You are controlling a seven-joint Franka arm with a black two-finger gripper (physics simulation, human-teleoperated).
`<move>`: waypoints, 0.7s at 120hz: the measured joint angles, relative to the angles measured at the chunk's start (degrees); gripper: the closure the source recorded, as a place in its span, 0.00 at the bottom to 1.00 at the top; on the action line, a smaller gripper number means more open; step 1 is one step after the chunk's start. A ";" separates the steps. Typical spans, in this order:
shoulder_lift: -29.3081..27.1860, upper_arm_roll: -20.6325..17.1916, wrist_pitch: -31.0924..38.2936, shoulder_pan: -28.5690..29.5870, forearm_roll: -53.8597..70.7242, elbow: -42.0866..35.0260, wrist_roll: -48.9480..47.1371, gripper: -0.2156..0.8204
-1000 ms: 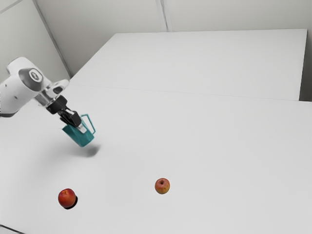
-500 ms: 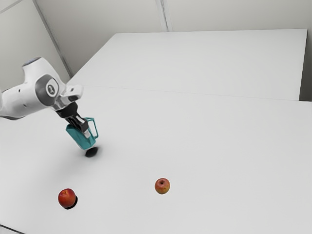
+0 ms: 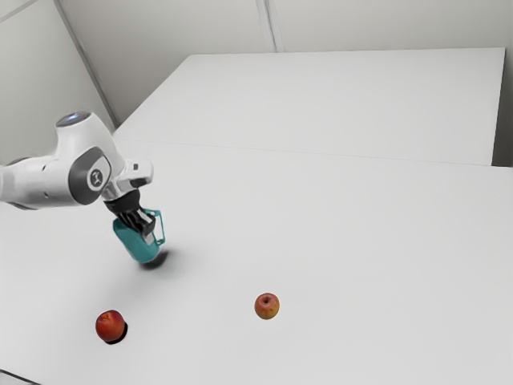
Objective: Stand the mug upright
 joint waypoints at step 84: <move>3.04 0.30 8.19 -1.54 1.34 -3.08 -14.05 0.97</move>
